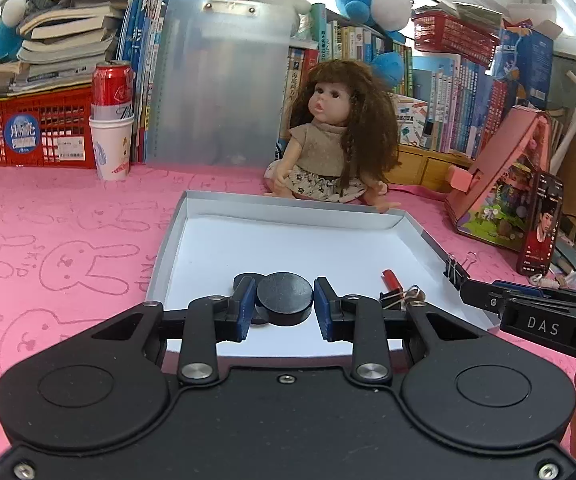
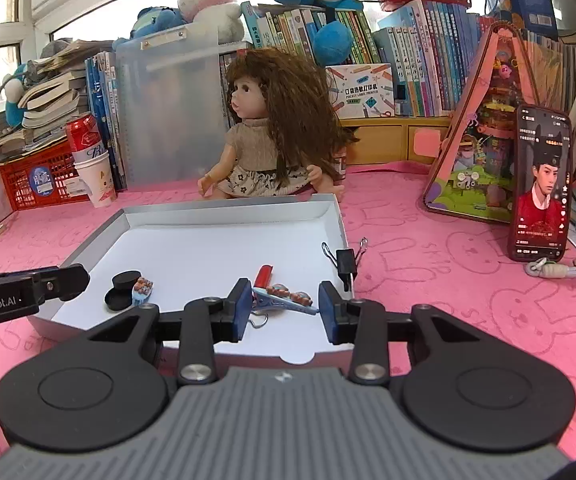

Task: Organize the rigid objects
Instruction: 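Carry the black lid in the left tool and blue hair clip in the right tool over the tray, then open the left tool dropping the lid while the right tool releases the blue hair clip into the tray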

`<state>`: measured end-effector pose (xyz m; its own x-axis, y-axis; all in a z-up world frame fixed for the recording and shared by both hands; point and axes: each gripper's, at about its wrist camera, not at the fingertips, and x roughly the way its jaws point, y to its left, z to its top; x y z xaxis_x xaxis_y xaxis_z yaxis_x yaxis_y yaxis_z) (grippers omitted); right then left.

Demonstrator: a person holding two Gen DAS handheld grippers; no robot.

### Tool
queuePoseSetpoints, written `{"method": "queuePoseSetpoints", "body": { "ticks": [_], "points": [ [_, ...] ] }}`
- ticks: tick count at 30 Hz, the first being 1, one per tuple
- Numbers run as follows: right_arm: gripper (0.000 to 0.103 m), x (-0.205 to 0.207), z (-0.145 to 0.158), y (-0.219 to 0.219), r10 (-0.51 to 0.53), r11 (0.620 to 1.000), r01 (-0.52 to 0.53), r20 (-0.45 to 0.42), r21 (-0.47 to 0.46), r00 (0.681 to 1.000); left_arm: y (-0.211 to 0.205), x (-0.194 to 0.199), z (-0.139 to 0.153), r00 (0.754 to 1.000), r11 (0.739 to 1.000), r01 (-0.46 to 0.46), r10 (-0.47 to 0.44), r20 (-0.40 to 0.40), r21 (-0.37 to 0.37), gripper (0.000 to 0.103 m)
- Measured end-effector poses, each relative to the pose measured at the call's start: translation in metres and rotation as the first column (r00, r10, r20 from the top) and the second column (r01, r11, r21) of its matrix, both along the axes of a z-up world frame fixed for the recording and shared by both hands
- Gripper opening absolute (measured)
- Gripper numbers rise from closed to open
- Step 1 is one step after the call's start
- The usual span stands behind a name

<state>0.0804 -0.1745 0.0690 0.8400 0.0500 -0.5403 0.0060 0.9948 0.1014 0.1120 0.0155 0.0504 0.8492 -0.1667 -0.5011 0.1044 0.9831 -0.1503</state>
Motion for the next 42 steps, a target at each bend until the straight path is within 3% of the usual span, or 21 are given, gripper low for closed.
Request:
{"method": "queuePoseSetpoints", "body": {
  "ticks": [24, 42],
  "points": [
    [0.042, 0.02, -0.019, 0.002, 0.014, 1.0, -0.014, -0.08, 0.001, 0.997, 0.002, 0.025, -0.028, 0.993, 1.0, -0.007, 0.006, -0.115, -0.007, 0.03],
    [0.042, 0.038, -0.032, 0.009, 0.021, 1.0, -0.021, -0.118, 0.007, 0.993, 0.0, 0.041, -0.035, 0.991, 1.0, -0.02, 0.021, -0.129, 0.015, 0.03]
  ]
}}
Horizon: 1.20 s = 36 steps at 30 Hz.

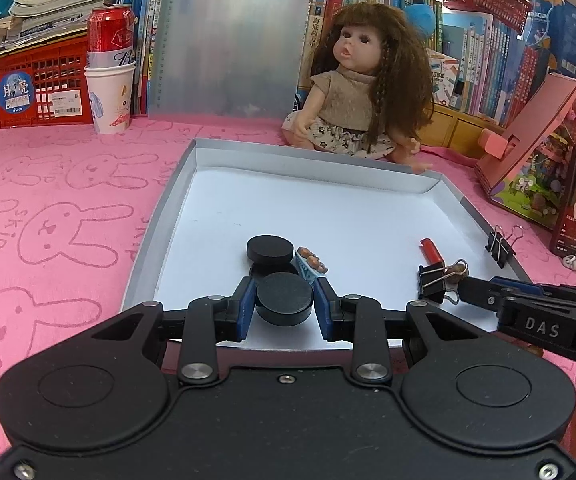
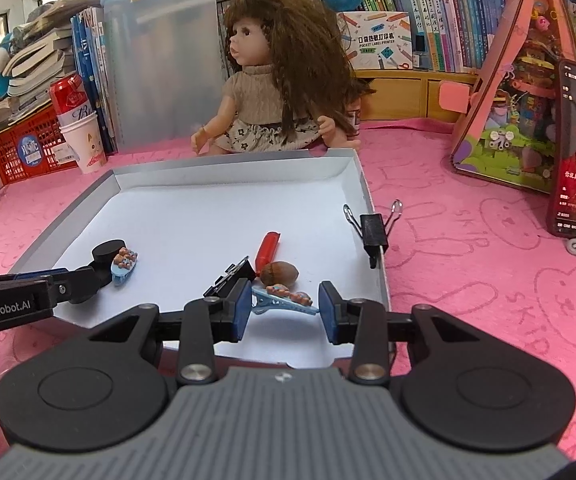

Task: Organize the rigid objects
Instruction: 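Open the left tool dropping the lid while the right tool releases the blue hair clip into the tray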

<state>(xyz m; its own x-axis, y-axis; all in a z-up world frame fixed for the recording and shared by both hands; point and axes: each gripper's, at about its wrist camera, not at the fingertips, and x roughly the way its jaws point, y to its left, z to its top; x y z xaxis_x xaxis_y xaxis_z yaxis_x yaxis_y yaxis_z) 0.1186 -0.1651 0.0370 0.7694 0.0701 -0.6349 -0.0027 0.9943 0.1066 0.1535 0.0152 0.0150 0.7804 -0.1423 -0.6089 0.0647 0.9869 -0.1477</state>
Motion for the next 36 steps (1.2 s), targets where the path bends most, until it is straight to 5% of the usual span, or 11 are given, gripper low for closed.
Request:
{"method": "queuePoseSetpoints", "body": {
  "ticks": [36],
  "points": [
    [0.042, 0.049, -0.007, -0.004, -0.015, 1.0, 0.015, -0.01, 0.012, 1.0, -0.005, 0.056, -0.005, 0.999, 0.999, -0.039, 0.04, -0.024, 0.037, 0.03]
  ]
}}
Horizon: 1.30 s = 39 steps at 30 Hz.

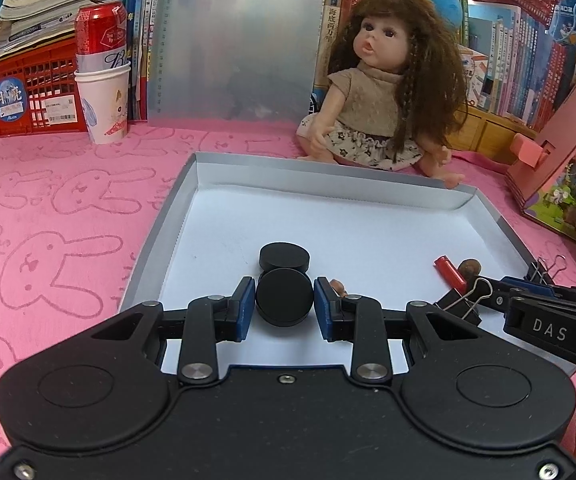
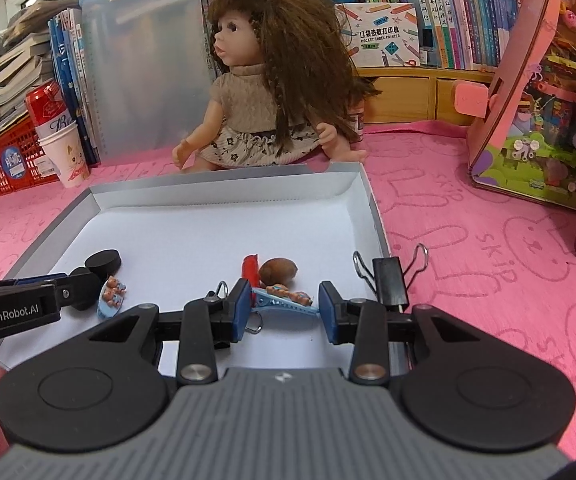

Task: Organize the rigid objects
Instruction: 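Open the left tool dropping the lid while the right tool releases the blue hair clip into the tray, then move both tools back toward the clear plastic dome and acorn on the tablecloth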

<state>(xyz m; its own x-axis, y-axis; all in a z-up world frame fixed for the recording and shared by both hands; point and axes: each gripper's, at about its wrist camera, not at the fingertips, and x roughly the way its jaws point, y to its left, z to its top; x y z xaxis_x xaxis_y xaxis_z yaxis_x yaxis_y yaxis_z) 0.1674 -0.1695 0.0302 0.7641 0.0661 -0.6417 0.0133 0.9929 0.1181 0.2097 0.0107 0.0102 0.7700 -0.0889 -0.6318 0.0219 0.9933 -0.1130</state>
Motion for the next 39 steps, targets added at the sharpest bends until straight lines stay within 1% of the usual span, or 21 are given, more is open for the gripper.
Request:
{"method": "queuePoseSetpoints", "body": {
  "ticks": [5, 11, 12, 13, 15, 17, 18, 19, 25, 30, 34, 39],
  "points": [
    [0.045, -0.001, 0.0, -0.002, 0.013, 1.0, -0.013, 0.001, 0.008, 1.0, 0.0, -0.001, 0.0, 1.0, 1.0, 0.005, -0.005, 0.002, 0.011, 0.03],
    [0.045, -0.005, 0.003, -0.001, 0.026, 1.0, -0.026, 0.012, 0.014, 1.0, 0.002, -0.004, 0.002, 1.0, 1.0, 0.002, -0.002, 0.0, 0.016, 0.03],
    [0.054, -0.006, 0.005, -0.001, 0.027, 1.0, -0.027, 0.018, 0.014, 0.999, 0.003, -0.006, 0.003, 1.0, 1.0, 0.003, -0.003, 0.002, 0.016, 0.033],
    [0.059, -0.007, 0.006, -0.001, 0.031, 0.999, -0.031, 0.025, 0.015, 0.999, 0.003, -0.007, 0.005, 1.0, 1.0, 0.005, -0.005, 0.003, 0.014, 0.041],
    [0.063, -0.01, 0.01, -0.002, 0.042, 0.999, -0.042, 0.037, 0.019, 0.998, 0.005, -0.01, 0.008, 1.0, 1.0, 0.015, -0.015, -0.001, 0.009, 0.047],
    [0.066, -0.014, 0.015, -0.003, 0.049, 0.999, -0.05, 0.051, 0.016, 0.998, 0.007, -0.014, 0.012, 1.0, 1.0, 0.02, -0.02, 0.002, 0.008, 0.049],
    [0.067, -0.016, 0.017, -0.004, 0.055, 0.998, -0.056, 0.057, 0.016, 0.997, 0.008, -0.017, 0.014, 1.0, 1.0, 0.021, -0.021, 0.003, 0.01, 0.052],
    [0.068, -0.019, 0.019, -0.004, 0.062, 0.998, -0.063, 0.064, 0.018, 0.996, 0.009, -0.018, 0.016, 1.0, 1.0, 0.023, -0.023, 0.005, 0.011, 0.055],
    [0.076, -0.035, 0.032, -0.011, 0.096, 0.995, -0.098, 0.108, 0.007, 0.989, 0.016, -0.038, 0.028, 0.998, 0.998, 0.057, -0.057, 0.027, 0.007, 0.064],
    [0.082, -0.05, 0.042, -0.015, 0.112, 0.994, -0.113, 0.146, -0.007, 0.983, 0.024, -0.058, 0.037, 0.996, 0.998, 0.065, -0.065, 0.055, 0.01, 0.067],
    [0.083, -0.064, 0.046, -0.016, 0.118, 0.993, -0.117, 0.167, -0.017, 0.979, 0.029, -0.075, 0.042, 0.995, 0.997, 0.071, -0.071, 0.074, 0.006, 0.072],
    [0.085, -0.082, 0.045, -0.013, 0.118, 0.993, -0.113, 0.18, -0.039, 0.977, 0.029, -0.096, 0.041, 0.993, 0.997, 0.073, -0.074, 0.093, 0.013, 0.073]
  ]
}}
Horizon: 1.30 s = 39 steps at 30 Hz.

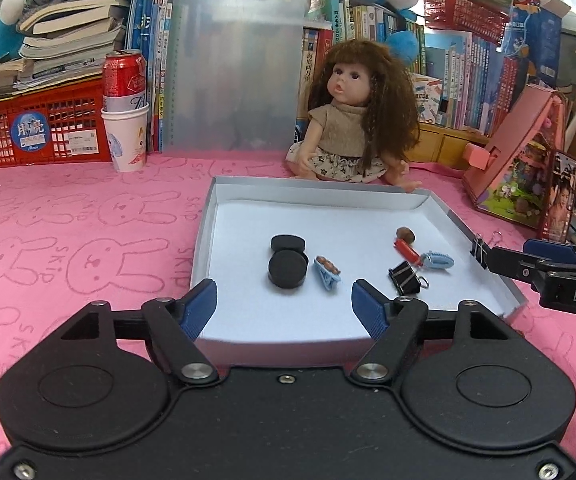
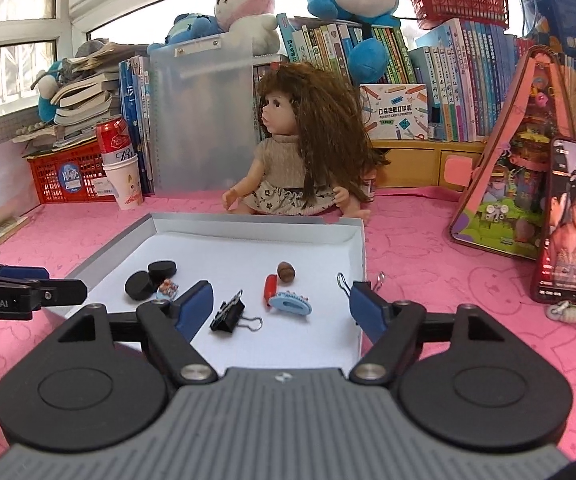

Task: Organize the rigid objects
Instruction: 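Move both tools back toward the clear plastic dome and acorn on the tablecloth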

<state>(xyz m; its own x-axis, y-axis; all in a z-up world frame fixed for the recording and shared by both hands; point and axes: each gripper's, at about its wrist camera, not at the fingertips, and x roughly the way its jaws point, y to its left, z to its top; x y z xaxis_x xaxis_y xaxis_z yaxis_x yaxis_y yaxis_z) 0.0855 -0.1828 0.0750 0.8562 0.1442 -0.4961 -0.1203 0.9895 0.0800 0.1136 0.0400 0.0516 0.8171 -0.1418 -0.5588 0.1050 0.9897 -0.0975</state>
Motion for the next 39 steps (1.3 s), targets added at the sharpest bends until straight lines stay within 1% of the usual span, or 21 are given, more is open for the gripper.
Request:
{"method": "queuePoseSetpoints", "body": {
  "ticks": [4, 10, 14, 19, 23, 27, 31, 39],
  "points": [
    [0.086, -0.014, -0.004, 0.001, -0.012, 1.0, 0.012, 0.009, -0.012, 1.0, -0.002, -0.015, -0.004, 1.0, 1.0, -0.001, 0.001, 0.007, 0.002, 0.073],
    [0.087, -0.029, -0.013, -0.001, -0.049, 0.999, 0.049, -0.005, 0.018, 0.999, -0.004, -0.032, -0.014, 1.0, 0.999, -0.029, 0.028, 0.011, 0.021, 0.073],
    [0.088, -0.035, -0.02, -0.001, -0.072, 0.997, 0.072, -0.011, 0.006, 0.997, -0.005, -0.038, -0.022, 1.0, 0.999, -0.026, 0.027, -0.01, 0.02, 0.073],
    [0.089, -0.039, -0.03, -0.001, -0.101, 0.995, 0.101, -0.022, -0.02, 0.995, -0.005, -0.047, -0.031, 0.999, 0.999, -0.04, 0.04, -0.01, 0.03, 0.073],
    [0.089, -0.04, -0.038, -0.004, -0.129, 0.992, 0.127, -0.053, -0.025, 0.99, -0.004, -0.052, -0.039, 0.998, 0.998, -0.052, 0.053, -0.017, 0.026, 0.073],
    [0.089, -0.038, -0.044, -0.005, -0.156, 0.987, 0.151, -0.087, -0.06, 0.984, -0.004, -0.056, -0.046, 0.998, 0.998, -0.058, 0.059, -0.018, 0.032, 0.073],
    [0.09, -0.036, -0.047, -0.006, -0.173, 0.984, 0.166, -0.11, -0.067, 0.979, -0.006, -0.056, -0.052, 0.998, 0.997, -0.063, 0.064, -0.026, 0.034, 0.074],
    [0.09, -0.03, -0.051, -0.004, -0.194, 0.979, 0.18, -0.152, -0.097, 0.969, -0.014, -0.061, -0.058, 0.998, 0.995, -0.061, 0.061, 0.007, 0.084, 0.075]
  ]
}}
